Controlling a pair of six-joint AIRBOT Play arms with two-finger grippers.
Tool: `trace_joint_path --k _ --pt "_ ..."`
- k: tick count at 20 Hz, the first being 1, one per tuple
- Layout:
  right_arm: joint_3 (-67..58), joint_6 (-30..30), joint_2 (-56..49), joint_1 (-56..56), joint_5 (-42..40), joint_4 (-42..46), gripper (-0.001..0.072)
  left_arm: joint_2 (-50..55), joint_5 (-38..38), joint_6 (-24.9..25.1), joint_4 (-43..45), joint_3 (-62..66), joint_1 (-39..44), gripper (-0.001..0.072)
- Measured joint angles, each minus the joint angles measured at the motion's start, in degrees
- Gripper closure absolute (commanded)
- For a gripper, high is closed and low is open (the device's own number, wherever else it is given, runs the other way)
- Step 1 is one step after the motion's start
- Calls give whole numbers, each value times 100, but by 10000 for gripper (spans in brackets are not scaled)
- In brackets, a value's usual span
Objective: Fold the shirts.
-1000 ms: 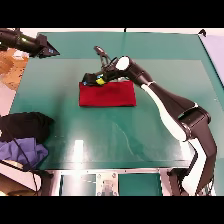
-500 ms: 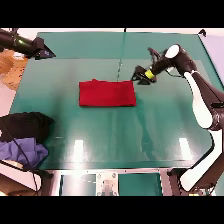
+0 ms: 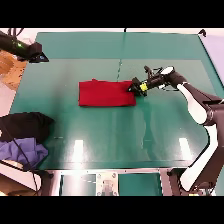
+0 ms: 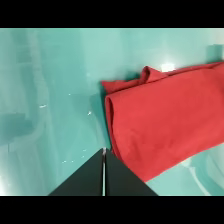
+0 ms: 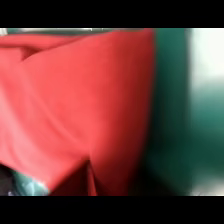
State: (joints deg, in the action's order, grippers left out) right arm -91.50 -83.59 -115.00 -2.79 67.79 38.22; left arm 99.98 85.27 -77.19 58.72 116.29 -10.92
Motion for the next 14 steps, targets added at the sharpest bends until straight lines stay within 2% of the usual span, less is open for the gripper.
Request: trace_joint_path --k 3,6,14 --pt "-197 151 39 50 -28 -487 701 0 2 -55 74 0 0 686" --pt "-328 105 422 522 13 -378 701 0 35 -118 103 0 2 687" --pt "142 -612 2138 3442 713 1440 701 0 70 -184 127 0 4 687"
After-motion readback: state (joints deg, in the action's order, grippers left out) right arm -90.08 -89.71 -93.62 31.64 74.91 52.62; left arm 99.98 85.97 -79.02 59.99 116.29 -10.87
